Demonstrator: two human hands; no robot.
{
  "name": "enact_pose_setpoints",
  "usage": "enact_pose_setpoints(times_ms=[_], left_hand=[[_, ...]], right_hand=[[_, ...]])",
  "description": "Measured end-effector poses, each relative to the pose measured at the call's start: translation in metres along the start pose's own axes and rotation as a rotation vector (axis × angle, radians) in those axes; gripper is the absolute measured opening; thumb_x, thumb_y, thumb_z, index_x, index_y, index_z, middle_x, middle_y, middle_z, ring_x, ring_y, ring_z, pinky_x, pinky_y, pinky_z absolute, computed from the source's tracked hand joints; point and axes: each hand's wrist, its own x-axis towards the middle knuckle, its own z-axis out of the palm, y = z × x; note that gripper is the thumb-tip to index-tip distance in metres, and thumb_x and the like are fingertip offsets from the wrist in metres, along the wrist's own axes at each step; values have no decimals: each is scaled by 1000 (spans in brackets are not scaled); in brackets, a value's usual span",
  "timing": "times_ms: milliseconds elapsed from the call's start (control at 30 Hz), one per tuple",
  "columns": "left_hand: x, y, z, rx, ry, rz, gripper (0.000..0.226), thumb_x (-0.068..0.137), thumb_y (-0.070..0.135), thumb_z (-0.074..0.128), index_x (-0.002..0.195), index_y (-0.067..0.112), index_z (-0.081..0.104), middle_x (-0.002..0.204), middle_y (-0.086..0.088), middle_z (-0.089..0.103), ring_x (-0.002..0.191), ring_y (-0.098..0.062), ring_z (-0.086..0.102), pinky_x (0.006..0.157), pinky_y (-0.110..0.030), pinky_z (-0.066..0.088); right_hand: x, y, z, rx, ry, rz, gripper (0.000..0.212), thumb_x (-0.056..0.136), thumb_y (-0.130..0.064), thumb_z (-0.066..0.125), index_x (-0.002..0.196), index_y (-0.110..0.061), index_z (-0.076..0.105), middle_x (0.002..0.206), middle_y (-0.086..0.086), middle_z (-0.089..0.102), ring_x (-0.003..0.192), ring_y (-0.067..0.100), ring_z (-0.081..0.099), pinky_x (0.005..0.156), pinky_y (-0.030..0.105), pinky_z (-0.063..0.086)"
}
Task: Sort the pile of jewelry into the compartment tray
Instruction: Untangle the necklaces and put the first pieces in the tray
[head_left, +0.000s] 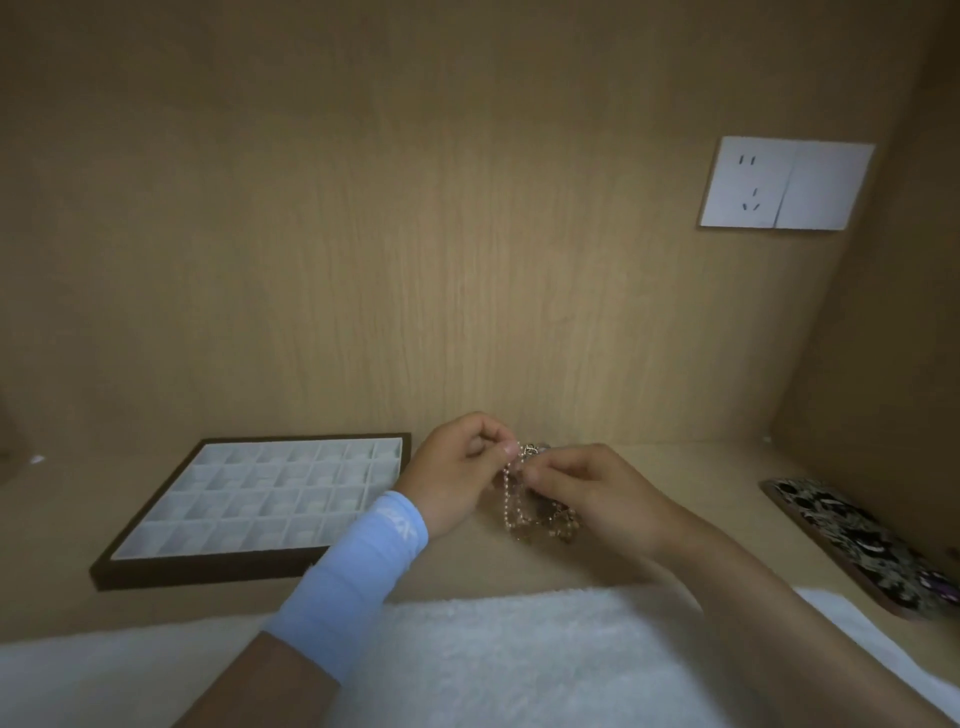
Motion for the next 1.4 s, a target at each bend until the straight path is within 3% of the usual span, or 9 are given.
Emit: enact_pose_setpoints(times_ms=[133,267,367,633,733,967,1200,1300,1400], left_hand=[[2,13,-15,-27,25,28,9,96,10,57,89,9,63,73,-4,71,69,-16,65,67,-30,53],[4,19,-36,-50,73,26,14,98,14,52,90,10,62,63,6,62,61,-10,57,66,-27,50],[3,19,-50,-83,104,-6,18,100,20,49,90,12,62,62,6,57,61,-11,53,69,-29,46],[7,12,-68,-170,121,-91,20,102,22,45,90,15,59,63,3,57,59,-18,60,70,-37,50],[6,10,-66,-92,98,-124,21,102,24,46,89,15,60,67,3,61,55,-16,58,62,-32,48],[7,4,-64,166,109,-80,20,99,26,51,100,12,66,66,11,53,45,3,47,48,-9,40],[6,-7,-53,-55,34,-226,12,97,20,57,94,15,67,91,-5,68,80,-14,66,85,-39,58],[2,-11,-45,-204,59,-337,9,96,15,58,102,15,65,106,-10,66,84,-13,64,75,-32,57],[1,-13,-44,-4,23,-305,16,95,20,60,108,27,66,116,-4,67,96,-12,62,79,-29,54]], right_hand=[[20,-39,-12,-93,-28,32,14,88,-22,76,80,-11,76,71,1,71,62,7,58,62,20,46],[42,-68,-19,-136,-57,30,17,91,-22,71,91,-5,74,89,11,77,79,15,70,81,29,51],[52,-87,-16,-86,-80,7,16,96,-22,64,88,-10,71,82,7,74,77,18,71,77,22,52],[67,-79,4,-14,-99,-13,18,98,-21,62,87,-7,66,74,3,70,70,16,67,79,34,52],[70,-71,3,-8,-106,18,18,97,-21,62,84,-9,65,71,0,70,67,13,67,74,28,51],[73,-53,-1,73,-96,64,22,101,-25,57,100,-5,64,91,8,77,91,29,74,95,50,52],[77,-59,6,334,39,59,28,108,-28,40,87,-12,50,75,11,71,73,30,70,83,48,56],[78,-63,7,335,94,6,27,108,-29,37,88,-13,47,66,6,66,64,28,65,76,46,51],[77,-68,7,325,104,-43,26,107,-26,41,86,-14,49,57,1,52,52,22,49,69,44,42]])
